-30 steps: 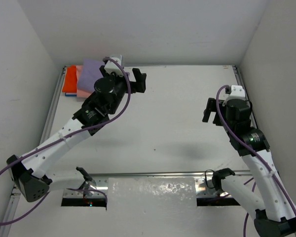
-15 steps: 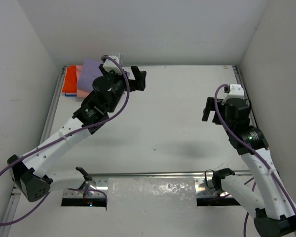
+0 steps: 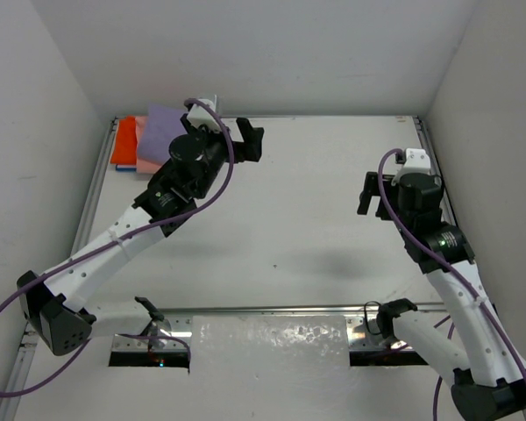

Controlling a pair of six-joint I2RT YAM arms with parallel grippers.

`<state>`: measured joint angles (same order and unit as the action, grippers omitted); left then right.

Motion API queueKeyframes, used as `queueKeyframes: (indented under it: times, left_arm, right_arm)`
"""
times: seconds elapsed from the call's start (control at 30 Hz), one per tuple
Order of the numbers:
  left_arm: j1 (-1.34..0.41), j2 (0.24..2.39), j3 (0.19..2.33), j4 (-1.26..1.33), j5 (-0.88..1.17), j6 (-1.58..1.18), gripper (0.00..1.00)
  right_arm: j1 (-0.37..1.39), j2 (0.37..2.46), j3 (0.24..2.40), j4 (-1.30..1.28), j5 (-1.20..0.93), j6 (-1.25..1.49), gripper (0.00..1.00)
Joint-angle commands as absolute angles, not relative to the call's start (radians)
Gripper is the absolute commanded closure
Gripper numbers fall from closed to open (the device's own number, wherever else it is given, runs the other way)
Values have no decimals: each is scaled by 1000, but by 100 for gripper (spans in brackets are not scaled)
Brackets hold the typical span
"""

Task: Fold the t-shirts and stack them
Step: Put the neatly folded tshirt into the corner of the board with the left arm

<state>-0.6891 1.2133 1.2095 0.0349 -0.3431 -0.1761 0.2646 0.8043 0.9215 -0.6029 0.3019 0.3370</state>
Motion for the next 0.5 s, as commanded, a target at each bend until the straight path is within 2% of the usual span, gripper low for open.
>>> queueKeyframes:
  times: [0.0,0.47]
  left_arm:
    - [-678,1213,1239,95,-331,-193,0]
    - [-678,1226,1255,94,-330,-202,0]
  right_arm:
    - [268,810,910,-551,287,321,1]
    - [268,821,891,-518,268,321,1]
